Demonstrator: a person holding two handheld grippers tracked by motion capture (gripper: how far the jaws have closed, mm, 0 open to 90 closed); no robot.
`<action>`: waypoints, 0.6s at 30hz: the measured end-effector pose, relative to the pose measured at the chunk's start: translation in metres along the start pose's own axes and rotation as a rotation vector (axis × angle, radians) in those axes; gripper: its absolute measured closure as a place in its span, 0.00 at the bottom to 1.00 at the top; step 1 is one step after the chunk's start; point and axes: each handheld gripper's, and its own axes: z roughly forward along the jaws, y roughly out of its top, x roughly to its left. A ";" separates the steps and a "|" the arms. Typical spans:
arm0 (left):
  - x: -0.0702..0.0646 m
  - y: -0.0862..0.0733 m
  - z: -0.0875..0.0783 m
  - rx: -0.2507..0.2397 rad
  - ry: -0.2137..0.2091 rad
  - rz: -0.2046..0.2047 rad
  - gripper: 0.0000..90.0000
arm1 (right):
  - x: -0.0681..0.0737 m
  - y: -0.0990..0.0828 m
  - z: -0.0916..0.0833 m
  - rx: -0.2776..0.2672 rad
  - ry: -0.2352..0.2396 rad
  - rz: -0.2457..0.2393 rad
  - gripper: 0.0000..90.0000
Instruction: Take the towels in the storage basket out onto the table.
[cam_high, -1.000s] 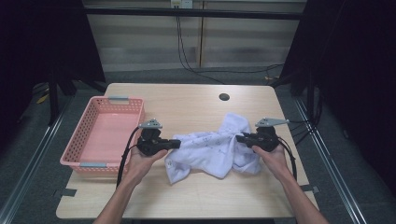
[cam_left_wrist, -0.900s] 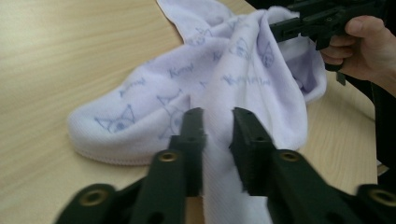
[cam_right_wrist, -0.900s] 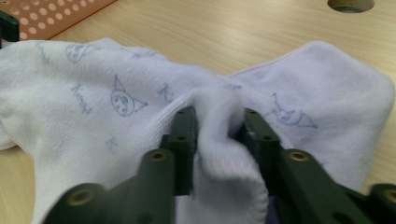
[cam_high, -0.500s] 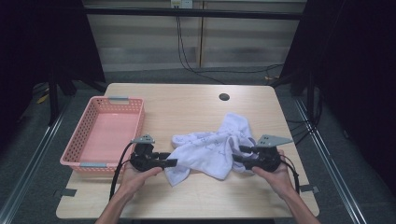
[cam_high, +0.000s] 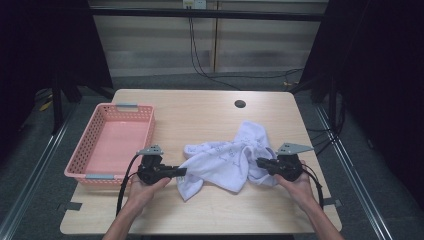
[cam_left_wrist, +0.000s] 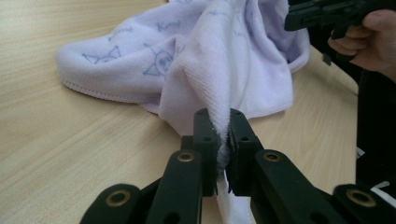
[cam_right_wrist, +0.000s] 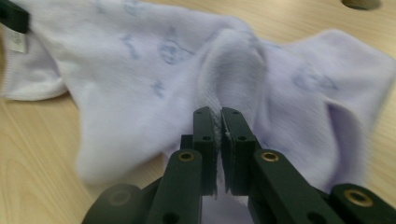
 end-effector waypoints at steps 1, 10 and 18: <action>0.000 0.000 -0.002 0.003 0.015 0.006 0.94 | 0.000 -0.002 -0.005 -0.017 0.006 0.009 0.89; 0.011 -0.001 -0.009 0.000 0.101 -0.020 0.94 | 0.035 -0.001 -0.019 -0.056 0.097 -0.059 0.74; 0.014 -0.003 -0.010 -0.019 0.076 -0.034 0.94 | 0.068 0.000 0.038 0.050 0.213 -0.150 0.61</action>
